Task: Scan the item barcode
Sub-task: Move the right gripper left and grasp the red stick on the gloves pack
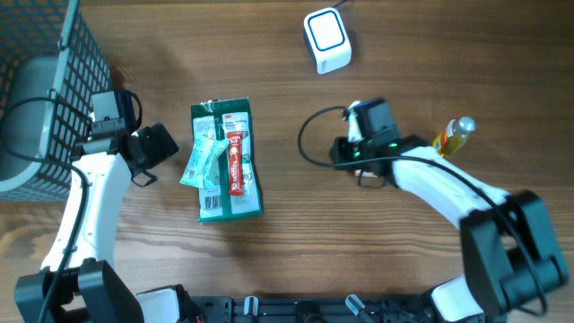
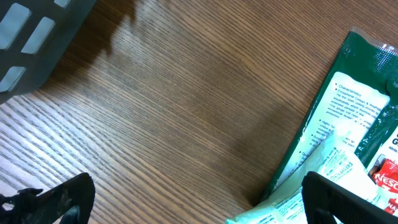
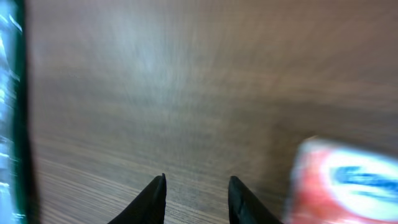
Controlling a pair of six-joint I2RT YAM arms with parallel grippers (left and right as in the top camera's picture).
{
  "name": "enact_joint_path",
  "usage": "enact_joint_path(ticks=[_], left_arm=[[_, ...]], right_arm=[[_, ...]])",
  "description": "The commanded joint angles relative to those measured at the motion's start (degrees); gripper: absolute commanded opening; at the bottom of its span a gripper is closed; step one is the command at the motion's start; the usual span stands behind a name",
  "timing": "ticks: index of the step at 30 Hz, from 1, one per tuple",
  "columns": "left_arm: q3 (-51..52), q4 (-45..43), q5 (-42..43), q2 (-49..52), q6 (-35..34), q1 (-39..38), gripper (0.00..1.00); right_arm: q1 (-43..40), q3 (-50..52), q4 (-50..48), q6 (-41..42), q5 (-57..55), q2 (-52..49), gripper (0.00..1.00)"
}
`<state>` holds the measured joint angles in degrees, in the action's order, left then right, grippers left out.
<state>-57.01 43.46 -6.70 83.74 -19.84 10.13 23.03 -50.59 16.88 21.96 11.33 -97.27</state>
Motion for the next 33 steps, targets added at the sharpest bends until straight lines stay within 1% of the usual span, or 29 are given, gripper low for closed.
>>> enact_joint_path(ticks=[1, 3, 5, 7, 9, 10, 11, 12, 14, 15, 17, 21, 23, 24, 25, 28, 29, 32, 33], left_arm=[[-0.7, -0.1, 0.0, -0.7, 0.1, 0.3, 1.00], [-0.7, -0.1, 0.0, -0.7, 0.1, 0.3, 1.00], [-0.7, -0.1, 0.0, -0.7, 0.1, 0.3, 1.00], [-0.7, -0.1, 0.0, -0.7, 0.1, 0.3, 1.00], [-0.7, -0.1, 0.0, -0.7, 0.1, 0.3, 1.00], [-0.7, -0.1, 0.0, -0.7, 0.1, 0.3, 1.00], [-0.7, -0.1, 0.0, -0.7, 0.1, 0.3, 1.00], [-0.7, -0.1, 0.0, -0.7, 0.1, 0.3, 1.00], [-0.7, -0.1, 0.0, -0.7, 0.1, 0.3, 1.00], [-0.7, -0.1, 0.0, -0.7, 0.1, 0.3, 1.00], [-0.7, -0.1, 0.0, -0.7, 0.1, 0.3, 1.00], [-0.7, -0.1, 0.0, -0.7, 0.1, 0.3, 1.00], [-0.7, -0.1, 0.0, -0.7, 0.1, 0.3, 1.00], [-0.7, -0.1, 0.0, -0.7, 0.1, 0.3, 1.00], [-0.7, -0.1, 0.0, -0.7, 0.1, 0.3, 1.00], [-0.7, -0.1, 0.0, -0.7, 0.1, 0.3, 1.00], [-0.7, -0.1, 0.0, -0.7, 0.1, 0.3, 1.00], [-0.7, -0.1, 0.0, -0.7, 0.1, 0.3, 1.00], [-0.7, -0.1, 0.0, -0.7, 0.1, 0.3, 1.00]], right_arm=[[0.4, 0.4, 0.1, 2.9, -2.9, -2.3, 0.35], [-0.4, -0.2, 2.6, 2.9, -7.5, -1.1, 0.35], [-1.2, -1.4, 7.5, 2.8, -13.8, 0.2, 0.35], [-1.3, -2.5, 8.3, 0.1, -13.3, 2.1, 0.36], [-1.1, -4.0, 8.1, -0.9, -5.7, 4.4, 0.36], [-0.8, -5.1, 7.1, -0.8, 0.9, 5.6, 0.36], [-0.4, -5.7, 6.1, -0.4, 4.9, 6.2, 0.36], [1.4, -6.4, 2.3, 3.6, 10.9, 7.1, 0.36], [4.3, -6.4, -1.4, 6.1, 12.7, 7.1, 0.36], [6.7, -6.4, -3.0, 7.2, 11.6, 6.8, 0.35], [12.4, -6.4, -5.2, 8.8, 5.8, 6.5, 0.35], [22.4, -6.4, -7.4, 9.2, -6.7, 5.1, 0.35], [27.9, -6.4, -10.6, 9.7, -13.2, 2.6, 0.36], [29.9, -6.4, -12.6, 9.6, -16.2, 0.9, 0.40], [31.2, -6.4, -14.1, 9.5, -17.9, -0.5, 0.43], [34.2, -6.4, -21.0, 9.2, -19.5, -6.7, 0.45], [34.5, -6.4, -22.6, 8.0, -19.5, -8.8, 0.45], [34.6, -6.4, -24.7, 7.8, -19.5, -13.7, 0.51], [34.6, -6.4, -25.0, 8.0, -19.5, -15.2, 0.50]])
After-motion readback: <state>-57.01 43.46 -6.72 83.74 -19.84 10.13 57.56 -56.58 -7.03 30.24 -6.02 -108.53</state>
